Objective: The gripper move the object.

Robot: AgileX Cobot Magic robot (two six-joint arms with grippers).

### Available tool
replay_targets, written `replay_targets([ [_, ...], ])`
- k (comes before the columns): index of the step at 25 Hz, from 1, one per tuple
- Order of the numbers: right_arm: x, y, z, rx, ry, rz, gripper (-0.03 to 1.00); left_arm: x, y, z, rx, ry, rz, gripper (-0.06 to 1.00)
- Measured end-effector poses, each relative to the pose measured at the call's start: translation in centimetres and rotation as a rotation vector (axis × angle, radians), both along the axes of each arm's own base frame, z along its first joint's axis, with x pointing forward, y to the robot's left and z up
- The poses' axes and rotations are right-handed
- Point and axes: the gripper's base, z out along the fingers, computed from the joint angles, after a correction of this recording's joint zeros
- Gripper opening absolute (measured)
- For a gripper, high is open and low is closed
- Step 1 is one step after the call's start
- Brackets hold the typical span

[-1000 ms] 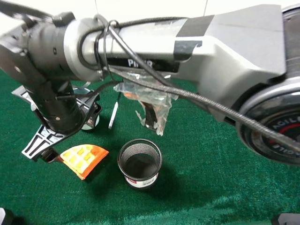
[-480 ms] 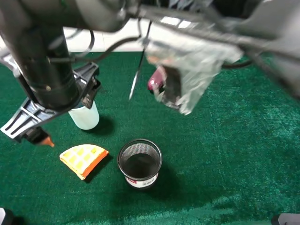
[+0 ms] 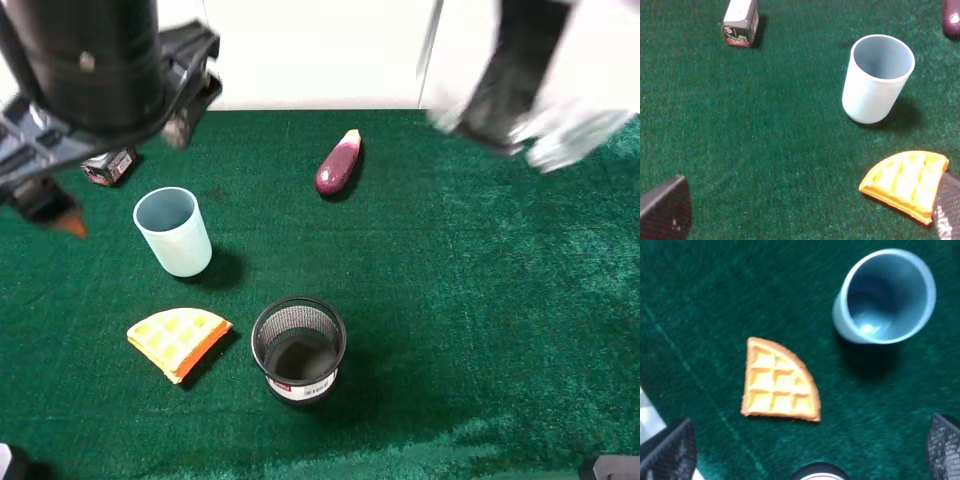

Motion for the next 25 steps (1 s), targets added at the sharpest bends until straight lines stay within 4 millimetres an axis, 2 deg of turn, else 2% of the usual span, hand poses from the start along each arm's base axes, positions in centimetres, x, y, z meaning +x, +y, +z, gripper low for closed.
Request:
replay_targets([
  [4,0.7,-1.6,2.0,0.032,-0.025,-0.026,0.7,0.0,0.0,0.0,0.0,0.0,0.0,0.98],
  [13,2.6,-7.3,3.8,0.027,-0.028,-0.129,0.7,0.0,0.0,0.0,0.0,0.0,0.0,0.98],
  [20,4.4,-13.7,4.4,0.006,-0.025,-0.261,0.7,0.0,0.0,0.0,0.0,0.0,0.0,0.98],
  [25,4.9,-18.6,4.7,-0.008,-0.032,-0.35,0.7,0.0,0.0,0.0,0.0,0.0,0.0,0.98],
])
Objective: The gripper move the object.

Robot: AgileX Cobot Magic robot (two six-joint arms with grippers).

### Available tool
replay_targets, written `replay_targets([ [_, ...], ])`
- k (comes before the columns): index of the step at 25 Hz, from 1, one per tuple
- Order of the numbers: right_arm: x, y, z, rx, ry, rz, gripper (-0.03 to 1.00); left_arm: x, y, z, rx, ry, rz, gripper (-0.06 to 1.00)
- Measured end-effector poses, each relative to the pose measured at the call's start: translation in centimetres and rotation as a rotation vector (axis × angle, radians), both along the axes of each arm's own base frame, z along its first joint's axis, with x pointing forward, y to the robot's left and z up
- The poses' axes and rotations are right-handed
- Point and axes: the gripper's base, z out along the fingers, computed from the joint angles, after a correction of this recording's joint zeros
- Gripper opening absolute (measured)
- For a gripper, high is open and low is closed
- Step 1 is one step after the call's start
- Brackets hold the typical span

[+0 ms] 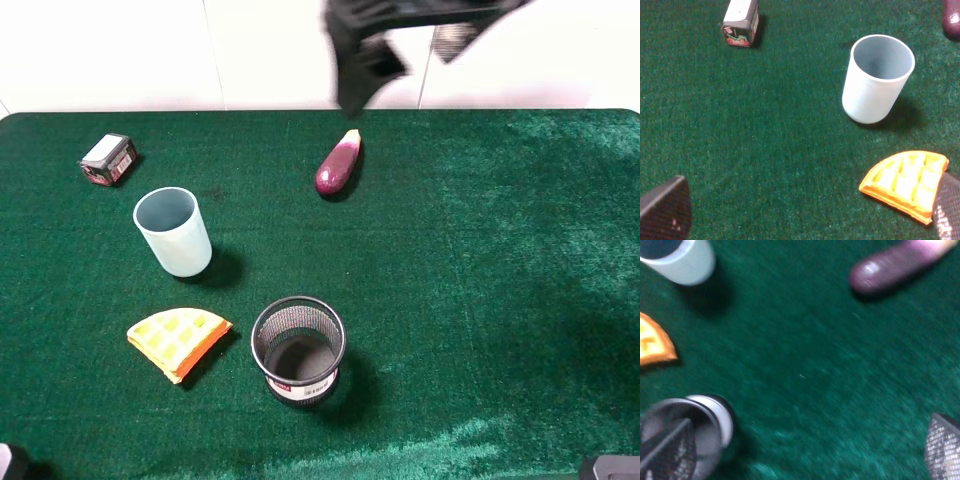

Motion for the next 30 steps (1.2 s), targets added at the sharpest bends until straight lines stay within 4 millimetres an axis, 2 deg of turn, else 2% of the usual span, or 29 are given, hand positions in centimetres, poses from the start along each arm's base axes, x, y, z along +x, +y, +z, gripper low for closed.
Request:
replay_targets([
  [10,-1.1,-9.4,-0.4,-0.033,-0.025,-0.16,0.7,0.0,0.0,0.0,0.001,0.0,0.001,0.98],
  [19,-4.2,-16.2,-2.1,-0.077,-0.048,-0.341,0.7,0.0,0.0,0.0,0.001,0.0,0.001,0.98],
  [24,-6.0,-18.5,-2.2,-0.072,-0.093,-0.434,0.7,0.0,0.0,0.0,0.001,0.0,0.001,0.98],
  [30,-8.1,-20.1,-0.9,-0.008,-0.176,-0.534,0.7,0.0,0.0,0.0,0.001,0.0,0.001,0.98],
])
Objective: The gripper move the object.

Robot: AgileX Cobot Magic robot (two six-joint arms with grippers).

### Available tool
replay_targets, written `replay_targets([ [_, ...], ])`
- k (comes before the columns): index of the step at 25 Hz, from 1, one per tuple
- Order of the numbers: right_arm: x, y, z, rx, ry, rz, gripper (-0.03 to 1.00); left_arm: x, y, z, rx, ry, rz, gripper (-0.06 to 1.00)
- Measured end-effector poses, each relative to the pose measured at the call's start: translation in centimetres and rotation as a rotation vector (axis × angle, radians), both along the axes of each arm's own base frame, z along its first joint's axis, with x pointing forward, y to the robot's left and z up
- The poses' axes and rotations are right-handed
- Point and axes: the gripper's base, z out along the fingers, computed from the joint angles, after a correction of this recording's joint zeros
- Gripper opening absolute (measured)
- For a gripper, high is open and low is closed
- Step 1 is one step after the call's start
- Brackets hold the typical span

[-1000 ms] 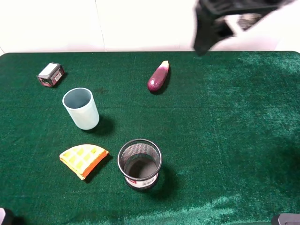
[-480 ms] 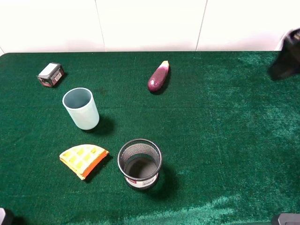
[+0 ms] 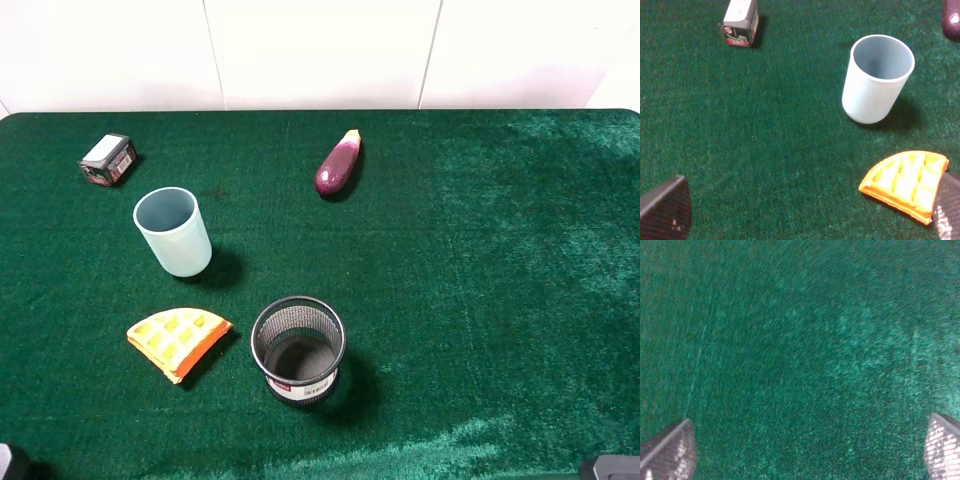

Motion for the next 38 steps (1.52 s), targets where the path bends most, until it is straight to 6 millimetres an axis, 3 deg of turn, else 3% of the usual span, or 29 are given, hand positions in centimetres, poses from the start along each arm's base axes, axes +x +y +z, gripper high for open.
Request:
replay_targets([
  [11,-5.2,-2.5,1.6,0.078,-0.205,-0.163,0.7,0.0,0.0,0.0,0.0,0.0,0.0,0.98],
  [17,-8.9,-3.6,-1.9,0.073,-0.255,-0.298,0.7,0.0,0.0,0.0,0.0,0.0,0.0,0.98],
  [25,-12.7,-3.4,-5.9,0.14,-0.462,-0.288,0.7,0.0,0.0,0.0,0.0,0.0,0.0,0.98],
  [28,-13.3,-3.2,-7.0,0.175,-0.517,-0.27,0.7,0.0,0.0,0.0,0.0,0.0,0.0,0.98],
  [38,-12.7,-2.8,-7.5,0.213,-0.546,-0.25,0.7,0.0,0.0,0.0,0.0,0.0,0.0,0.98],
])
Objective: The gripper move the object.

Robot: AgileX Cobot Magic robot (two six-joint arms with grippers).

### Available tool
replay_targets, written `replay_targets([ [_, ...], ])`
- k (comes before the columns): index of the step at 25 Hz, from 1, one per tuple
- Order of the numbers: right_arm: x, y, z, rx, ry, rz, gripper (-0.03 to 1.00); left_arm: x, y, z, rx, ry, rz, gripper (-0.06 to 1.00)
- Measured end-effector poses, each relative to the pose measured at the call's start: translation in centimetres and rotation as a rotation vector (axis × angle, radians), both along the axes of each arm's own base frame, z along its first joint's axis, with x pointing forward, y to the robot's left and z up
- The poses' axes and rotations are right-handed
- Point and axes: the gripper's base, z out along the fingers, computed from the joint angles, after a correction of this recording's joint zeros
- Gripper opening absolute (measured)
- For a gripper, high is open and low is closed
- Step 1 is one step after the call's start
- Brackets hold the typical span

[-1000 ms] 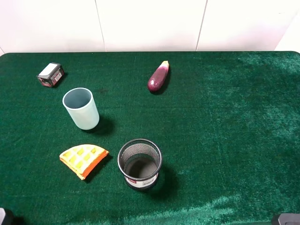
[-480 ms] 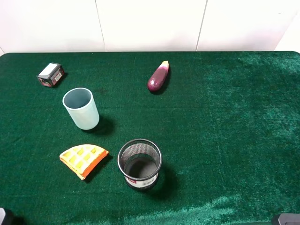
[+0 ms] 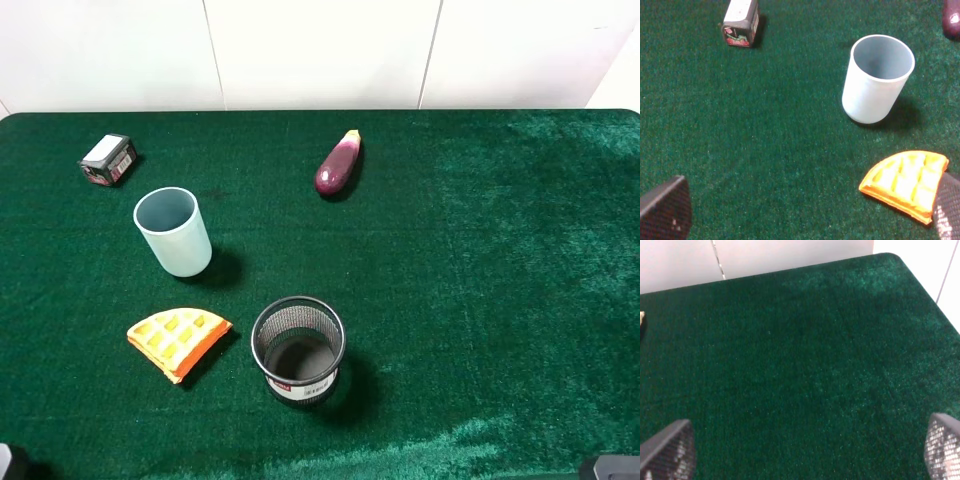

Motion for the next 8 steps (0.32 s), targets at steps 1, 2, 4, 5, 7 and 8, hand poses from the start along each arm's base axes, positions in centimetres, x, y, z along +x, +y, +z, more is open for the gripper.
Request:
replay_targets([
  [1,0.0,0.0,0.0,0.0,0.0,0.0,0.7,0.0,0.0,0.0,0.0,0.0,0.0,0.98],
  [2,0.0,0.0,0.01,0.0,-0.001,0.0,0.7,0.0,0.0,0.0,0.0,0.0,0.0,0.98],
  [4,0.0,0.0,0.01,-0.002,-0.001,0.001,0.7,0.0,0.0,0.0,0.0,0.0,0.0,0.98],
  [5,0.0,0.0,0.01,-0.002,-0.001,0.001,0.7,0.0,0.0,0.0,0.0,0.0,0.0,0.98],
  [7,0.0,0.01,0.01,-0.001,-0.001,0.001,0.7,0.0,0.0,0.0,0.0,0.0,0.0,0.98],
  [8,0.0,0.01,0.01,-0.001,-0.001,0.001,0.7,0.0,0.0,0.0,0.0,0.0,0.0,0.98],
])
